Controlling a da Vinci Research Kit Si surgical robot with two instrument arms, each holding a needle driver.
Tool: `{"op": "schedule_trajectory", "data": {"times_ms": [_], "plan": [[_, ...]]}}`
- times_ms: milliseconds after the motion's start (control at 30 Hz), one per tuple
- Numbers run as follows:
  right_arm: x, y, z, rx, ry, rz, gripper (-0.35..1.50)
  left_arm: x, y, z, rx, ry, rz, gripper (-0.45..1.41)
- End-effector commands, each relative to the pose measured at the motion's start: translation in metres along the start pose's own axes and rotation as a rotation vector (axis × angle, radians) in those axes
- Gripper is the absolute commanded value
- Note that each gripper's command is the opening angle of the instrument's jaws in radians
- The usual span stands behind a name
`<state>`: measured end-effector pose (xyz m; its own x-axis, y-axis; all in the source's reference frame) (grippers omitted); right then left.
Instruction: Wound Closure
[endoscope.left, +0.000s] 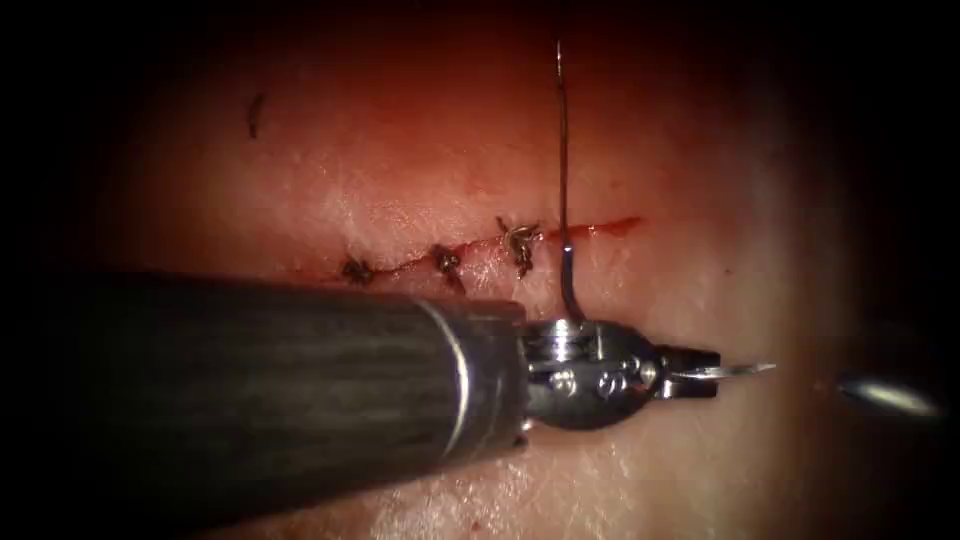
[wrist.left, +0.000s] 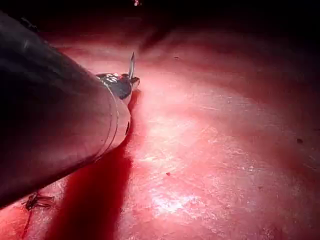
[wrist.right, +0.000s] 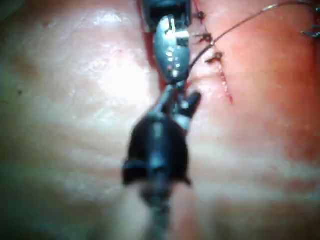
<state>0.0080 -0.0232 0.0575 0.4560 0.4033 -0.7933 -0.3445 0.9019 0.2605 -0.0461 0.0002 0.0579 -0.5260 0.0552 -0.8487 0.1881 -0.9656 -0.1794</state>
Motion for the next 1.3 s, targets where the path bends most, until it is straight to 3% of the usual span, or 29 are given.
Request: {"op": "schedule_trajectory", "data": {"times_ms": [33,167,267,367,433,600,767,1133,1300], "plan": [[0.0003,-0.0001,0.0019,0.068,-0.002,0.034,0.15,-0.0003,0.0001,-0.0005,-0.044,0.043,0.030,-0.45],[0.0023,0.0016,0.0045,0.163,0.033,0.104,0.15,-0.0014,0.0007,-0.0043,-0.138,0.122,0.113,-0.45],[0.0058,0.0042,0.0090,0.249,0.063,0.166,0.17,-0.0025,0.0017,-0.0063,-0.226,0.181,0.203,-0.45],[0.0083,0.0054,0.0122,0.289,0.113,0.177,0.20,-0.0030,0.0025,-0.0071,-0.287,0.220,0.245,-0.45],[0.0097,0.0059,0.0145,0.301,0.174,0.195,0.33,-0.0032,0.0027,-0.0074,-0.307,0.234,0.269,-0.45],[0.0124,0.0051,0.0212,0.382,0.216,0.219,0.42,-0.0033,0.0030,-0.0078,-0.356,0.264,0.313,-0.45],[0.0124,0.0036,0.0235,0.408,0.219,0.219,0.52,-0.0034,0.0031,-0.0082,-0.351,0.262,0.333,-0.45],[0.0091,0.0020,0.0217,0.424,0.186,0.222,0.50,-0.0037,0.0035,-0.0093,-0.327,0.249,0.342,-0.45],[0.0078,0.0009,0.0227,0.429,0.172,0.235,0.50,-0.0034,0.0036,-0.0091,-0.325,0.248,0.341,-0.45]]}}
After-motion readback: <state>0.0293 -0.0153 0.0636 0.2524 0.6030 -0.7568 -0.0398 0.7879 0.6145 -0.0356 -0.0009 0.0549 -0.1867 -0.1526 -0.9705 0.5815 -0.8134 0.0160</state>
